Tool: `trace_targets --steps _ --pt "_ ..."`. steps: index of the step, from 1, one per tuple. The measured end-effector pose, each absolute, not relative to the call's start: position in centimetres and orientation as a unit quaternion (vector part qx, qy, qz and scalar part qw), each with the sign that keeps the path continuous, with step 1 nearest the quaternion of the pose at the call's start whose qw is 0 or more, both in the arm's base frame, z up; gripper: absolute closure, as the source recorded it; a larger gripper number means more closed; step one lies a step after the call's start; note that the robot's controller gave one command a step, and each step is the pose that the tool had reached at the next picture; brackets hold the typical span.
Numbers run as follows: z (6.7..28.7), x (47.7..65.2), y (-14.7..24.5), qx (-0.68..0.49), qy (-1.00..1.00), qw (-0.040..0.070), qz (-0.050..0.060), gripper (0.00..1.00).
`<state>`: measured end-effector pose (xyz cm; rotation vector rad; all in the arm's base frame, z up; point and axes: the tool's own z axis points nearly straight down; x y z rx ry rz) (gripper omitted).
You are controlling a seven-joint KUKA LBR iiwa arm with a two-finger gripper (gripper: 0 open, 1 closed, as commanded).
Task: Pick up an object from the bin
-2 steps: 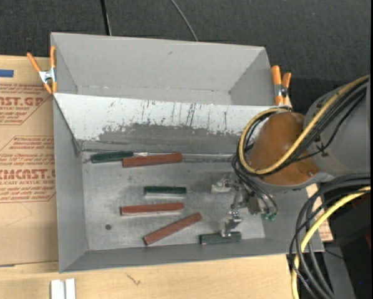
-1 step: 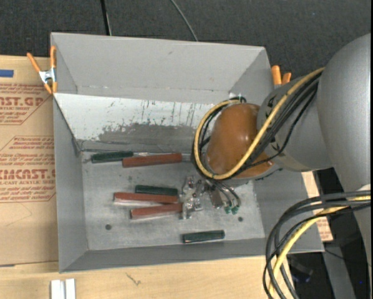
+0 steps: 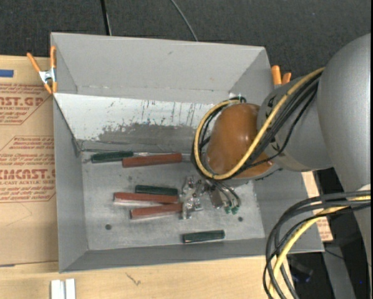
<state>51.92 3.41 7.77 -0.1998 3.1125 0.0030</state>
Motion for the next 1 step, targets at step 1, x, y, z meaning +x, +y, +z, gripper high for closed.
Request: trace_targets --steps 1 --pt "20.42 52.12 3.05 -0.067 0.998 0.0 0.0 1.0"
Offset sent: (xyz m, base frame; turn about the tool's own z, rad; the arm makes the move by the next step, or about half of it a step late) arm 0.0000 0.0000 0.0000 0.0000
